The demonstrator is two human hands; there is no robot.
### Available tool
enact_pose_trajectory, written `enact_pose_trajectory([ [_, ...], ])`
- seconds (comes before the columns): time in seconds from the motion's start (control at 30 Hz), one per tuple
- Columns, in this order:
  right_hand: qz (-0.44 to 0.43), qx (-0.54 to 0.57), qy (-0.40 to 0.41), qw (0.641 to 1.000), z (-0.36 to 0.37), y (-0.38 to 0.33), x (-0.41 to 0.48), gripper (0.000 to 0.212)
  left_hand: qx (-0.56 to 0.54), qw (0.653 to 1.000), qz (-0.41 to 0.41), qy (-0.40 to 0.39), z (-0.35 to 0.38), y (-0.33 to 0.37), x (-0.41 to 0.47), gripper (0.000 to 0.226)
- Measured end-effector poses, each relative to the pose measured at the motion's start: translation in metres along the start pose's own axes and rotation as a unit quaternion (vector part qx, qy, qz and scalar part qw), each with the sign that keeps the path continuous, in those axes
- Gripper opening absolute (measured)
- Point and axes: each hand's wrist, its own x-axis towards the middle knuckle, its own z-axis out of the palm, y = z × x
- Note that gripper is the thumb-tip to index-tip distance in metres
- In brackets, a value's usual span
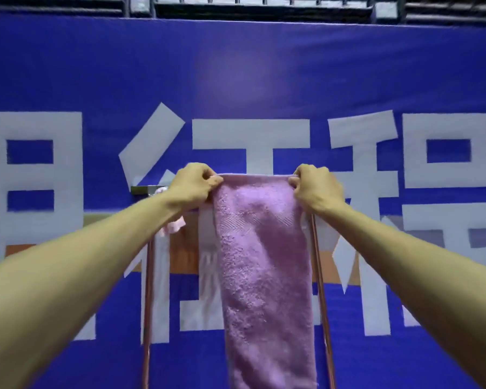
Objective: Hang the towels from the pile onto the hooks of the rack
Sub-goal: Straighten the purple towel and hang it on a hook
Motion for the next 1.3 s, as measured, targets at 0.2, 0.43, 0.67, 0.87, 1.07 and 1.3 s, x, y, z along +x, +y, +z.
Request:
enact_pose_trajectory([
  [0.2,0.066,0.146,0.005,0.987,-0.017,0.002,-0.003,0.03,-0.201,0.975,-0.086,-0.045,0.003,0.017,-0.018,0.021],
  [0.43,0.284,0.441,-0.095,0.846,0.022,0.021,-0.016,0.014,-0.352,0.906,-0.222,-0.076,0.023,0.009,-0.041,0.015],
  [0.67,0.21,0.494,-0.193,0.821,0.033,-0.003,-0.051,0.027,-0.406,0.862,-0.303,-0.026,0.049,0.004,-0.055,0.012],
  [0.87,0.147,0.469,-0.226,0.841,0.037,-0.016,-0.067,0.017,-0.397,0.869,-0.294,-0.025,0.063,0.012,-0.068,0.021],
  [1.07,0.11,0.457,-0.235,0.851,0.041,-0.014,-0.07,0.015,-0.35,0.894,-0.276,-0.038,0.069,0.014,-0.074,0.019],
  [1.3,0.111,0.496,-0.263,0.82,0.044,-0.009,-0.073,0.03,-0.369,0.88,-0.286,-0.087,0.064,0.029,-0.079,0.03],
])
